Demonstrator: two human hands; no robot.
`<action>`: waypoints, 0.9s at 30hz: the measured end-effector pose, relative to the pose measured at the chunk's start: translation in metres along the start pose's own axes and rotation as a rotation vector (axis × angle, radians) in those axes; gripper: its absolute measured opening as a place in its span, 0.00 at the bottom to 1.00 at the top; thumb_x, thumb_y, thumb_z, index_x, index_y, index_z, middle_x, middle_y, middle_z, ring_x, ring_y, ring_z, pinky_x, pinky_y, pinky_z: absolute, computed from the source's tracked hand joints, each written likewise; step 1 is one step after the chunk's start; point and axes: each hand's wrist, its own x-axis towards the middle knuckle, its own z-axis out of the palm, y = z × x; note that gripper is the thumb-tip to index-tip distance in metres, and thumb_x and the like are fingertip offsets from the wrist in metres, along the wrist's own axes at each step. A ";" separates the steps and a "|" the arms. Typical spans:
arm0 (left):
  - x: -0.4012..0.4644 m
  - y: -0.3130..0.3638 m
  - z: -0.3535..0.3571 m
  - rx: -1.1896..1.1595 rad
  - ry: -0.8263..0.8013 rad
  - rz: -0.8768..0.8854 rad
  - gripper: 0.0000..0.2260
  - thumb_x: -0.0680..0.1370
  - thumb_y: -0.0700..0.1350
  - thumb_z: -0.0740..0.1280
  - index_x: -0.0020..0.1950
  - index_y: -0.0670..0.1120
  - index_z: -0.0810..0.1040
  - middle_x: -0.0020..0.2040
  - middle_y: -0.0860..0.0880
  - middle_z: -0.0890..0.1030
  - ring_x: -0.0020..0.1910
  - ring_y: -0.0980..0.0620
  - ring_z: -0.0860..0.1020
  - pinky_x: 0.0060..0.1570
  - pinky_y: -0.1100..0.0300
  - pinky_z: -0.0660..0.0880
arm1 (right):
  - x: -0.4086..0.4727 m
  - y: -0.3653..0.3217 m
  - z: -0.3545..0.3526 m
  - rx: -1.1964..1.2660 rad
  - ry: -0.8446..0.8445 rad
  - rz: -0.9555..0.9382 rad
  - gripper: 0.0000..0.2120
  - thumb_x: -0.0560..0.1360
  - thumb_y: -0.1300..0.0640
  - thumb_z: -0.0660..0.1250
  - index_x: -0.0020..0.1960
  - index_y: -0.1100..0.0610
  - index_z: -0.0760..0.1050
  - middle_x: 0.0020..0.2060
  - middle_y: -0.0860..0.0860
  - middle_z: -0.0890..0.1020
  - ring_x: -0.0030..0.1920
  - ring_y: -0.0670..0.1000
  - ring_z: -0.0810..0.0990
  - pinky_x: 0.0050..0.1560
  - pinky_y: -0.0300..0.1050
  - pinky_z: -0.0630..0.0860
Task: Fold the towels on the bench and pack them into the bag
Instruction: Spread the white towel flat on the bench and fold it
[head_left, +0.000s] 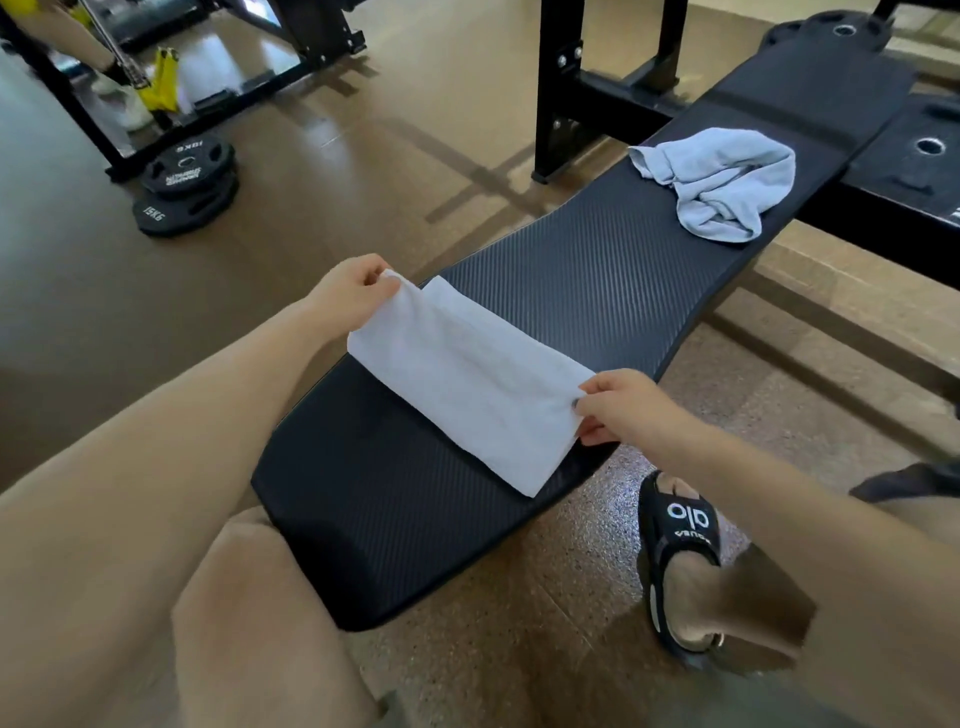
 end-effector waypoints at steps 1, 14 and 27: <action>0.008 0.001 0.007 -0.011 0.000 -0.004 0.14 0.83 0.49 0.59 0.55 0.39 0.76 0.45 0.48 0.75 0.43 0.51 0.71 0.43 0.56 0.69 | 0.007 0.000 -0.006 -0.072 0.013 -0.008 0.06 0.79 0.66 0.64 0.46 0.60 0.79 0.43 0.59 0.85 0.44 0.57 0.85 0.47 0.51 0.84; 0.045 -0.004 0.064 0.222 0.096 0.006 0.09 0.84 0.53 0.52 0.51 0.52 0.68 0.40 0.49 0.76 0.41 0.46 0.74 0.40 0.52 0.67 | 0.040 -0.019 -0.025 -0.462 -0.054 -0.035 0.05 0.76 0.61 0.57 0.44 0.59 0.71 0.33 0.56 0.85 0.24 0.51 0.80 0.26 0.39 0.72; 0.051 -0.001 0.074 0.510 0.139 0.117 0.10 0.86 0.53 0.46 0.53 0.52 0.64 0.47 0.51 0.75 0.41 0.42 0.75 0.43 0.51 0.66 | 0.026 -0.024 -0.020 -0.829 0.028 -0.084 0.09 0.76 0.57 0.59 0.38 0.57 0.67 0.37 0.53 0.74 0.36 0.53 0.71 0.31 0.45 0.60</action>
